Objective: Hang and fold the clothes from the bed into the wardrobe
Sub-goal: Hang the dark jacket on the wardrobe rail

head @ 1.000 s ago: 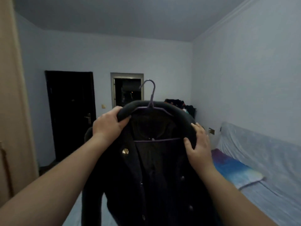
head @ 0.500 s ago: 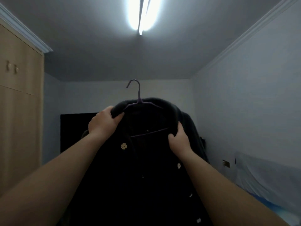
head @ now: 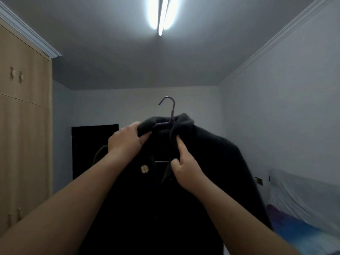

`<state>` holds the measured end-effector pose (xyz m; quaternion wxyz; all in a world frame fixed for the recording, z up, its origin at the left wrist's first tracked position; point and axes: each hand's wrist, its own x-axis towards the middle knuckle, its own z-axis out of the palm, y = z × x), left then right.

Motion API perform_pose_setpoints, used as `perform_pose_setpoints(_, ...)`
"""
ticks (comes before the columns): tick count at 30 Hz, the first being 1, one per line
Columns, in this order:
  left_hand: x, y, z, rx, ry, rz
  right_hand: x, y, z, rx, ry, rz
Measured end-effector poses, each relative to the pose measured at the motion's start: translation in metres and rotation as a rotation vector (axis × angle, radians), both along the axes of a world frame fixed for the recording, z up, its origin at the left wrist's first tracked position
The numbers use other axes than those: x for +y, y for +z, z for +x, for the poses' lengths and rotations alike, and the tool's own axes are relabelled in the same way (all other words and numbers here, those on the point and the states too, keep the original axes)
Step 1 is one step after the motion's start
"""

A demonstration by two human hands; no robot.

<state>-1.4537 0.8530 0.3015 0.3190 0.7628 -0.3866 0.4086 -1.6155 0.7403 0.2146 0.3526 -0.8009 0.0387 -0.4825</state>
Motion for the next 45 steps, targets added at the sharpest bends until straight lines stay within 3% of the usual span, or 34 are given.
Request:
perform_pose_setpoints(3, 0.017, -0.002, 0.018, 0.057, 0.011, -0.013, -0.029, -0.039, -0.011, 0.128, -0.142, -0.060)
perform_pose_setpoints(7, 0.022, -0.025, 0.032, 0.079, 0.007, -0.015, -0.053, -0.072, -0.032, 0.594, -0.242, -0.160)
perform_pose_setpoints(8, 0.020, -0.031, 0.033, 0.081, -0.003, -0.012, -0.053, -0.066, -0.037, 0.599, -0.325, -0.209)
perform_pose_setpoints(9, 0.018, -0.036, 0.034, 0.092, -0.019, -0.011, -0.054, -0.055, -0.040, 0.474, -0.425, -0.231)
perform_pose_setpoints(12, 0.014, -0.050, 0.035, 0.119, -0.058, -0.009, -0.055, -0.016, -0.049, -0.166, -0.536, -0.287)
perform_pose_setpoints(13, 0.013, -0.053, 0.033, 0.112, -0.064, -0.004, -0.058, -0.006, -0.047, -0.236, -0.551, -0.369)
perform_pose_setpoints(15, 0.013, -0.059, 0.027, 0.091, -0.085, 0.002, -0.066, 0.010, -0.041, -0.044, -0.534, -0.469)
perform_pose_setpoints(18, 0.013, -0.067, 0.015, 0.081, -0.099, 0.011, -0.076, 0.020, -0.029, 0.368, -0.419, -0.376)
perform_pose_setpoints(20, 0.015, -0.072, 0.009, 0.076, -0.112, 0.019, -0.084, 0.018, -0.025, 0.453, -0.435, -0.388)
perform_pose_setpoints(26, 0.024, -0.092, 0.014, 0.172, -0.255, 0.129, -0.081, -0.006, -0.018, 0.300, -0.139, -0.250)
perform_pose_setpoints(30, 0.024, -0.092, 0.018, 0.038, 0.004, 0.210, -0.067, -0.018, -0.005, 0.354, -0.249, -0.222)
perform_pose_setpoints(34, 0.020, -0.094, 0.009, 0.162, -0.108, 0.074, -0.045, -0.026, 0.012, 0.400, -0.366, -0.289)
perform_pose_setpoints(38, 0.011, -0.088, 0.001, 0.147, -0.203, -0.052, -0.032, -0.029, 0.024, 0.427, -0.385, -0.384)
perform_pose_setpoints(40, 0.012, -0.084, 0.004, 0.163, -0.136, 0.024, -0.030, -0.026, 0.018, 0.352, -0.384, -0.338)
perform_pose_setpoints(42, 0.017, -0.090, 0.014, 0.168, -0.026, 0.227, -0.034, -0.023, 0.010, 0.255, -0.400, -0.274)
perform_pose_setpoints(45, 0.032, -0.112, 0.022, 0.287, -0.276, 0.470, -0.039, -0.026, 0.000, 0.206, -0.455, -0.228)
